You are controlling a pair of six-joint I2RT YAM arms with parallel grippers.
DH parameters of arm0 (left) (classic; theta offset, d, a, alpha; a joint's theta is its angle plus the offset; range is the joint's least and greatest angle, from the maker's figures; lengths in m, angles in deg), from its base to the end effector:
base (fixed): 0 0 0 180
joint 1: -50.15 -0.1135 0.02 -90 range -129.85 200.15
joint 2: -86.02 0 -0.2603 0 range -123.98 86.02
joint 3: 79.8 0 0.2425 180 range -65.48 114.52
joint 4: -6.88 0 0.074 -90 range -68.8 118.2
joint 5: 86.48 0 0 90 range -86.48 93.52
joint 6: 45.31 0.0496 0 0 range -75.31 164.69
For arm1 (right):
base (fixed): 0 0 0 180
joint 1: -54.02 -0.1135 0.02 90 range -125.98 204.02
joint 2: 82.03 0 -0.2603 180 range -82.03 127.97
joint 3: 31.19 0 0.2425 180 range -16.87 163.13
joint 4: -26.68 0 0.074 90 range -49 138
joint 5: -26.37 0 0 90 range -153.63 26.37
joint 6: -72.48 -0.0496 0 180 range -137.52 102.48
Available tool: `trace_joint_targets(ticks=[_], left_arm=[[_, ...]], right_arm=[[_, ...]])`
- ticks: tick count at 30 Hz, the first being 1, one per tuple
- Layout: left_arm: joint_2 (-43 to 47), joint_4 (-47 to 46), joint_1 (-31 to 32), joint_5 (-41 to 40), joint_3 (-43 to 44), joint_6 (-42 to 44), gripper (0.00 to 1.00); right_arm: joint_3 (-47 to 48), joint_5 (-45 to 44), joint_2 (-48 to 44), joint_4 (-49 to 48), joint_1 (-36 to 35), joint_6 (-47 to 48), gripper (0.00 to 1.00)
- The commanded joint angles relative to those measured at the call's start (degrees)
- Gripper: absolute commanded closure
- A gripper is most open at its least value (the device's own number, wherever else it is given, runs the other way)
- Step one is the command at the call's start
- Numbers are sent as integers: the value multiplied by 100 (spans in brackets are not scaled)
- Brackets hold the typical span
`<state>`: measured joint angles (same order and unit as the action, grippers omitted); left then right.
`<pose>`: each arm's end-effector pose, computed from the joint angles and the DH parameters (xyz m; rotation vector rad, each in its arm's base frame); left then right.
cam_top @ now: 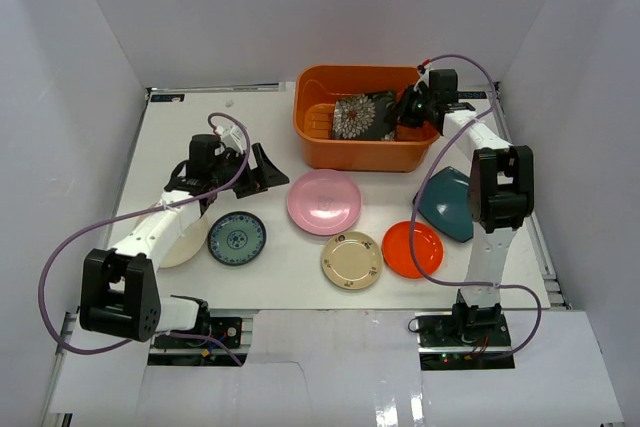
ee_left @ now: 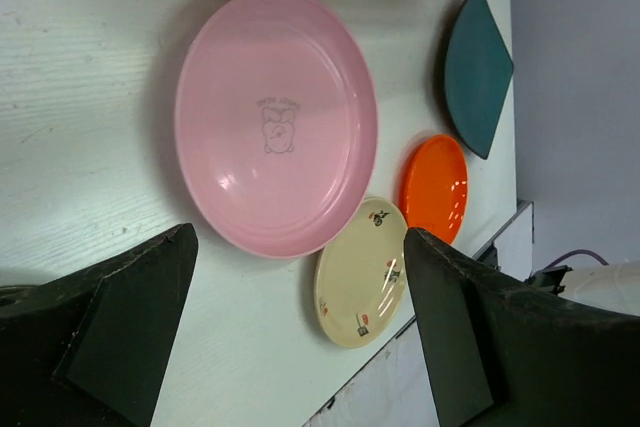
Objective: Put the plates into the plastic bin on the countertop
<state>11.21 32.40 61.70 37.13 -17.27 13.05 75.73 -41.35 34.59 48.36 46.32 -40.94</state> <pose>0.2687 -0.0829 0.2425 -0.0657 2.3105 -1.0543 0.4712 0.0827 0.2429 0.0585 2.1592 0.7306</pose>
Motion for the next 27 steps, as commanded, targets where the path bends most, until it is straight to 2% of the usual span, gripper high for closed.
trace_joint_targets(ticks=[1,6,8,9,13,14,20,24,27], left_arm=[[-51,180,40,-231,224,193,5],[-254,303,110,-372,286,298,5],[-333,356,119,-495,312,325,5],[-359,374,128,-539,304,342,5],[-438,427,189,-706,312,369,5],[-465,435,207,-706,321,369,5],[-518,497,383,-864,356,430,5],[-491,593,541,-961,409,518,5],[-412,760,813,-1118,488,623,5]], right_arm=[[575,75,1,-279,-170,196,91],[558,-583,115,-41,-354,549,82],[540,-794,116,-6,-407,610,64],[514,-874,107,-15,-416,619,47],[479,-1313,-7,38,-539,759,15],[487,-1427,-16,47,-565,812,11],[829,-1719,-138,275,-706,1015,2],[848,-1701,-586,214,-697,936,10],[594,-1683,-1166,188,-654,822,10]])
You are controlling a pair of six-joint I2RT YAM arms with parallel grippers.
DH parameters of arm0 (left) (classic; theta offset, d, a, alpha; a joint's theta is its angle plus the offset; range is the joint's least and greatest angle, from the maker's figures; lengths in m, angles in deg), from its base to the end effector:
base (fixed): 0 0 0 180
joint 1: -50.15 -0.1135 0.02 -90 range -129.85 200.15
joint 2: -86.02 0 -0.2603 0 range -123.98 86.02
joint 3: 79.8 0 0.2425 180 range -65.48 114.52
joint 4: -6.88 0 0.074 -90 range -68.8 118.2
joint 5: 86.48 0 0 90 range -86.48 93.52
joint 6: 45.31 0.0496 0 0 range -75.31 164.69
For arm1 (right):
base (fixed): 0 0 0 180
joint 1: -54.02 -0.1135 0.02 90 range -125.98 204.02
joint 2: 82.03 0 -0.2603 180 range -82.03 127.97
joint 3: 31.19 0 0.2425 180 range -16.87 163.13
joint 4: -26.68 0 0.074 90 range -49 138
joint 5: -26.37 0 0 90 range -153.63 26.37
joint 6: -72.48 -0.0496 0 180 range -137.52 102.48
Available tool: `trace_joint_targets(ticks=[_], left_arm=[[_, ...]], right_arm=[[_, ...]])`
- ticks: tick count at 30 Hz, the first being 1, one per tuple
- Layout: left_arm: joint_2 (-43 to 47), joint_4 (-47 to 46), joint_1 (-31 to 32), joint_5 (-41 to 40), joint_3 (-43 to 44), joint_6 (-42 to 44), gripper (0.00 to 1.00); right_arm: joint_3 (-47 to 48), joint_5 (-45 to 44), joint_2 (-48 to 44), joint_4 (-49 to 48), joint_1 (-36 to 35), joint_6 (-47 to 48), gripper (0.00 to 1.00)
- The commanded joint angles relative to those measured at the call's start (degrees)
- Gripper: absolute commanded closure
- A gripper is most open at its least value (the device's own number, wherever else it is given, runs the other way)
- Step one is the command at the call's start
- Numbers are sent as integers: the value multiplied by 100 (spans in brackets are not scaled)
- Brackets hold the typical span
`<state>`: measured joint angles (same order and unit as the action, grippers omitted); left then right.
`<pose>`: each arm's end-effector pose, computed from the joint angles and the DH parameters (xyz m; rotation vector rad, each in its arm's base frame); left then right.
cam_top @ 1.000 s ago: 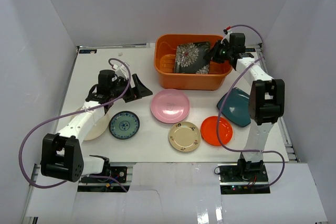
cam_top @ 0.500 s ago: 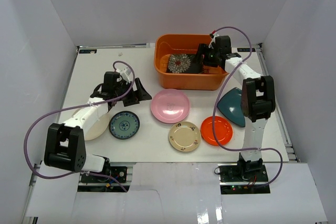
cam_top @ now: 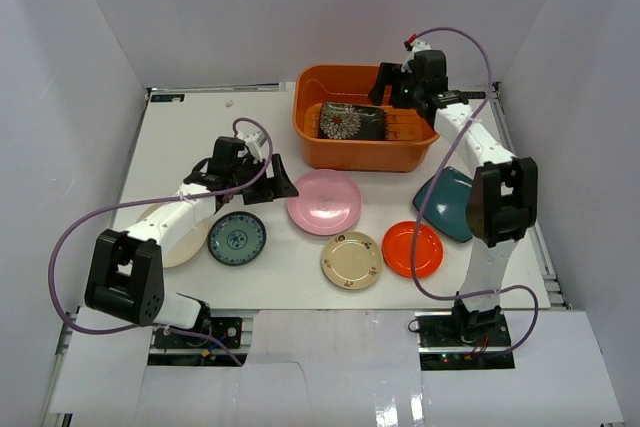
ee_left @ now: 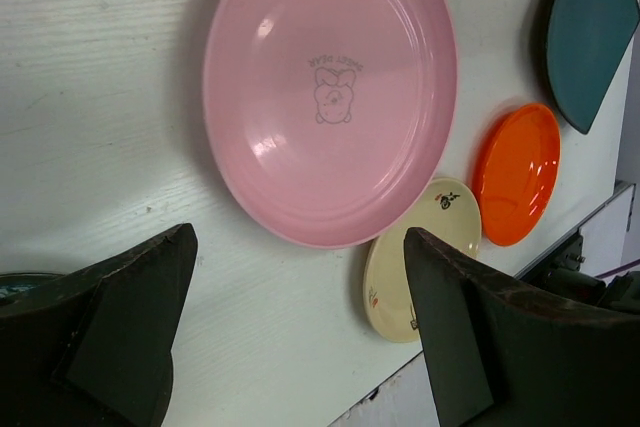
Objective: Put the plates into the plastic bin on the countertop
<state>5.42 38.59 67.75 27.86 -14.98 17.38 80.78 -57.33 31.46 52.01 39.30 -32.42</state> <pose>0.2716 -0.1076 0.2165 -0.0026 2.4860 -0.8618 0.4592 0.1263 0.2901 -0.0665 2.0632 0.4339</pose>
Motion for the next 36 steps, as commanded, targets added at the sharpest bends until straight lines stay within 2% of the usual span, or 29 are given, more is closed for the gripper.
trace_joint_targets(ticks=[1,3,4,5,7,8,9,10,11,12,14,16,17,19,20,22,26,32,36], left_arm=[[263,168,339,-271,285,252,5],[386,256,445,-455,329,296,5],[456,274,515,-500,364,349,5],[640,274,542,-526,373,358,5],[860,265,638,-544,408,419,5],[1070,256,682,-544,408,446,5],[1168,256,709,-509,408,463,5],[1256,239,770,-483,399,507,5],[1431,178,814,-474,364,525,5],[1494,151,849,-483,338,551,5],[1591,124,911,-509,276,569,5],[1670,124,937,-456,267,569,5],[1705,116,946,-448,267,560,5],[1784,107,946,-465,267,560,5],[1802,124,955,-482,259,569,5],[1881,125,955,-570,232,586,5],[1881,116,955,-553,232,578,5],[1837,107,955,-500,232,543,5],[1785,116,955,-491,223,543,5]], right_arm=[[-69,-94,-1264,-212,66,-135,10],[-736,-234,-1749,-309,179,-294,7],[-1034,-331,-2308,-362,241,-373,4],[-1794,-549,-2645,-536,390,-583,3],[-2641,-900,-3594,-617,636,-917,17],[-3072,-920,-3919,-643,994,-1293,35],[-3911,-921,-4236,-661,1198,-1479,44],[-4337,-903,-4865,-661,1417,-1646,54],[-4725,-912,-5194,-661,1907,-1883,71],[-5442,-929,-5484,-652,2094,-1981,76],[-6044,-851,-6328,-574,2672,-2078,82],[-6695,-702,-7040,-329,3052,-2272,82],[-6889,-701,-7243,-266,3350,-2307,75],[-7364,-946,-7595,-117,3432,-2430,62],[-7530,-921,-7675,-125,3597,-2509,49],[-7943,-572,-7772,-160,3896,-2702,36],[-8340,45,-7720,-300,4170,-2922,32],[-8910,766,-7430,-730,4337,-3291,34],[-9420,1249,-7167,-1756,4337,-3704,36]])
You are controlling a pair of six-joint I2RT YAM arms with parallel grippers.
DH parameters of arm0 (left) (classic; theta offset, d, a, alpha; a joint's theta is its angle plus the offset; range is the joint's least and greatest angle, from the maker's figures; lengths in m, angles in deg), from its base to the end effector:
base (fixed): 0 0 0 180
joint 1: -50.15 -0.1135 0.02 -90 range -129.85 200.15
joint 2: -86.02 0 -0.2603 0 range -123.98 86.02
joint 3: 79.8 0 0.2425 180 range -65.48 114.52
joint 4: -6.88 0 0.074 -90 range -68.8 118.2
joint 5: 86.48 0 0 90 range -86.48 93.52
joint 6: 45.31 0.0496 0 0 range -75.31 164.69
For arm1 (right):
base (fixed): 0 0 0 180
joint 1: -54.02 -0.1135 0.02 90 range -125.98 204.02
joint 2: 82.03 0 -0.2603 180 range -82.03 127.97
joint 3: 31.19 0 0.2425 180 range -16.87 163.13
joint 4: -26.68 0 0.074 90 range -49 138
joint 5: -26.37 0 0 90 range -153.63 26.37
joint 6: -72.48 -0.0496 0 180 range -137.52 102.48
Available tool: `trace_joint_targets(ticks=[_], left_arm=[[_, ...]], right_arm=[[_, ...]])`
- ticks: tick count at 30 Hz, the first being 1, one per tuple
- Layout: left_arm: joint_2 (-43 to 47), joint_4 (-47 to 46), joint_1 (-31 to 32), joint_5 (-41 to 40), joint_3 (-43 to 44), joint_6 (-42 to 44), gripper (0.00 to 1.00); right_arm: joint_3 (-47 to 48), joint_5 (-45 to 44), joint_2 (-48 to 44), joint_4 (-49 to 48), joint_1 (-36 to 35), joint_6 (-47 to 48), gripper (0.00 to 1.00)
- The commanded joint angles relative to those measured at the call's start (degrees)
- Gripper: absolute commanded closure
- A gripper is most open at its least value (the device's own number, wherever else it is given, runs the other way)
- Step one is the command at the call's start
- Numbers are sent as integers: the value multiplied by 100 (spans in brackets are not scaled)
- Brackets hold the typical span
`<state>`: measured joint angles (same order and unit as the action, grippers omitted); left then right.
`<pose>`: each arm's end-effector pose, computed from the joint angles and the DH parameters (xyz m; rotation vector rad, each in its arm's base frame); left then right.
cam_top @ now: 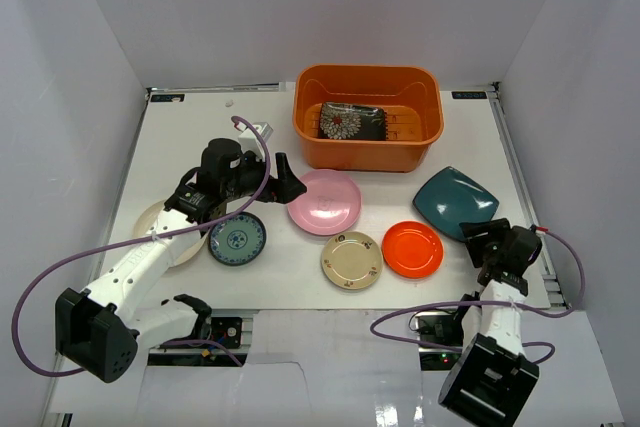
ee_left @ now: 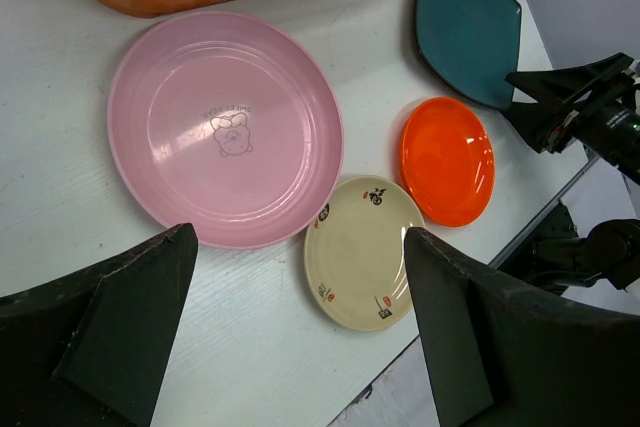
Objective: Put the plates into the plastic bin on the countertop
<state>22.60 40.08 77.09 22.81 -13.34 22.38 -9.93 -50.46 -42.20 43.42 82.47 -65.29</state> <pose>0.2156 -0.1279 0.2984 0.3004 2.1649 -0.8577 0.1371 -0.0614 0.1323 1.2538 1.8111 0.4410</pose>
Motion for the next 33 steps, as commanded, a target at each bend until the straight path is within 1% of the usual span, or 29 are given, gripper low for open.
trace_joint_targets(ticks=[1,3,4,9,12,13,15,16,18,21,22,25,26,27,28,29,30,31,33], left_arm=[[49,-33,22,5,59,51,5],[14,-33,22,-13,59,51,5],[5,-42,22,-22,51,51,5],[-127,-42,22,-135,24,42,6],[-215,-24,22,-224,7,42,5],[-267,-33,22,-276,7,33,6],[-329,-33,22,-338,-19,-28,6],[-390,-24,31,-347,-28,-54,6],[-443,-33,22,-399,-55,-98,6],[-557,-50,22,-513,-72,-151,6],[-592,-33,22,-540,-72,-151,6],[-672,-7,22,-689,-81,-169,6],[-707,-6,22,-724,-81,-195,6],[-724,-6,22,-812,-90,-230,6],[-742,-15,22,-847,-90,-361,5],[-786,-33,13,-848,-73,-449,5],[-899,-85,13,-761,-46,-511,5],[-979,-103,13,-682,-3,-573,5],[-1154,-103,13,-593,112,-670,5]], right_arm=[[-456,642,287,-1083,21,-505,37],[-710,766,524,-1470,12,-733,38],[-929,749,586,-1759,20,-777,41],[-1405,538,867,-2578,21,-1181,49],[-1493,433,982,-2930,21,-1226,56],[-1563,406,1017,-3035,21,-1287,61],[-1643,432,1244,-3475,12,-1340,63],[-1669,467,1350,-3598,20,-1349,67],[-1705,511,1693,-3940,21,-1340,72],[-1749,642,2010,-4309,38,-1332,88],[-1740,678,2011,-4328,73,-1340,92],[-1696,757,1669,-4302,108,-1498,92],[-1591,749,1311,-4224,117,-1577,92],[-1486,696,1090,-4049,117,-1595,92],[-1354,635,862,-3525,117,-1595,92],[-1205,565,407,-3241,117,-1578,92],[-934,477,202,-2925,117,-1595,92],[-809,520,113,-2905,117,-1691,92],[-363,669,226,-2948,117,-2067,92]])
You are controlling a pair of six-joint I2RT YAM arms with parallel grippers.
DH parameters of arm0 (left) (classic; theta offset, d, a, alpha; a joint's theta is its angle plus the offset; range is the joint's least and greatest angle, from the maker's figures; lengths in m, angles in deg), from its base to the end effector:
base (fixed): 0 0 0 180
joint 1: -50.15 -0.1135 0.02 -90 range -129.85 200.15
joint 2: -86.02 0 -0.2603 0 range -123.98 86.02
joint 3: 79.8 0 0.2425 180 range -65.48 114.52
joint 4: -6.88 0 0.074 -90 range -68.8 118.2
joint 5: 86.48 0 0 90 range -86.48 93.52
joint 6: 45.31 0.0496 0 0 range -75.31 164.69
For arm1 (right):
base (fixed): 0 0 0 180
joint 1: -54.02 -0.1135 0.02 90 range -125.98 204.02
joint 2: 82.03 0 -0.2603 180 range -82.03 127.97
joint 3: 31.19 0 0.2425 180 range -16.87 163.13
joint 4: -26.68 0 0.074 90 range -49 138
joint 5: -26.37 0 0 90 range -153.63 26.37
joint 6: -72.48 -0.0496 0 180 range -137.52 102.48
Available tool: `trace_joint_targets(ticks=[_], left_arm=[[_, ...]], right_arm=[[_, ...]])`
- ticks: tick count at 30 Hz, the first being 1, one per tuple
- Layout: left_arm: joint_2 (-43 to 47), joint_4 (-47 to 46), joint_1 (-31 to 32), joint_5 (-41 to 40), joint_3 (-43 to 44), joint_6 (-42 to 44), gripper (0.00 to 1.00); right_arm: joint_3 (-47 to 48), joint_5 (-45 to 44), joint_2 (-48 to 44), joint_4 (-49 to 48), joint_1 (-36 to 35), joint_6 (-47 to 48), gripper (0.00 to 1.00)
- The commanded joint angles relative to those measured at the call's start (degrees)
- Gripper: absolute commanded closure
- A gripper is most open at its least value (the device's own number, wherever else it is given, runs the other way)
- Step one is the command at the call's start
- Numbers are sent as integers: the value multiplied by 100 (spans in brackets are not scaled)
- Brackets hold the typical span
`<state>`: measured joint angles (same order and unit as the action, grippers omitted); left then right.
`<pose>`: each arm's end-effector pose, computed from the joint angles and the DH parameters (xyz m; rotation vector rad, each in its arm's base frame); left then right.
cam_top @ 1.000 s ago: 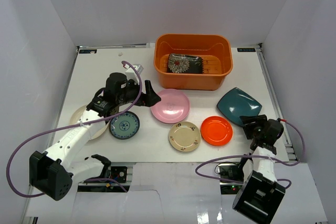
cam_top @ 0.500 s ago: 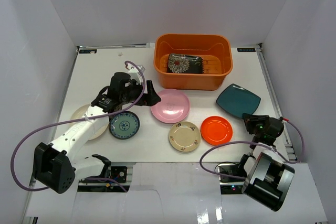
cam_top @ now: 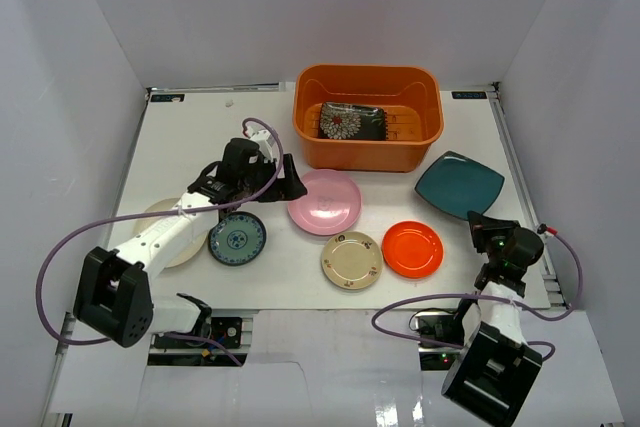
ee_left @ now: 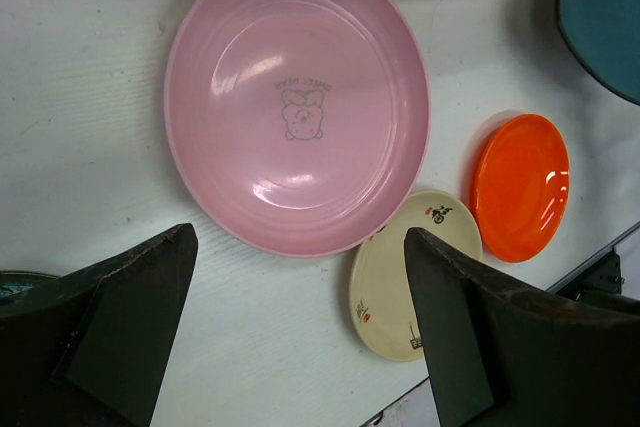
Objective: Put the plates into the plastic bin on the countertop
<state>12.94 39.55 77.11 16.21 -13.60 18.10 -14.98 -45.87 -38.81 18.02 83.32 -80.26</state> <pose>0.2441 -0.1364 0.2556 0.1306 2.3476 -0.7314 0.1482 -0.0658 0.1435 1.2328 1.4910 0.6869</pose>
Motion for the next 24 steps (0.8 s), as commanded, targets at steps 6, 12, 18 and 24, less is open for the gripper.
trace_joint_targets(ticks=[6,12,18,24], left_arm=[[-181,-7,11,-310,95,-364,5],[-207,-24,11,-390,7,-435,5],[-137,11,11,-530,-81,-391,5],[-285,2,11,-557,-55,-382,7]], right_arm=[[1145,-44,-218,-33,32,-811,92],[2385,-299,-130,645,32,-556,92],[3431,-247,-33,822,15,-362,92],[4791,18,888,874,-1132,269,92]])
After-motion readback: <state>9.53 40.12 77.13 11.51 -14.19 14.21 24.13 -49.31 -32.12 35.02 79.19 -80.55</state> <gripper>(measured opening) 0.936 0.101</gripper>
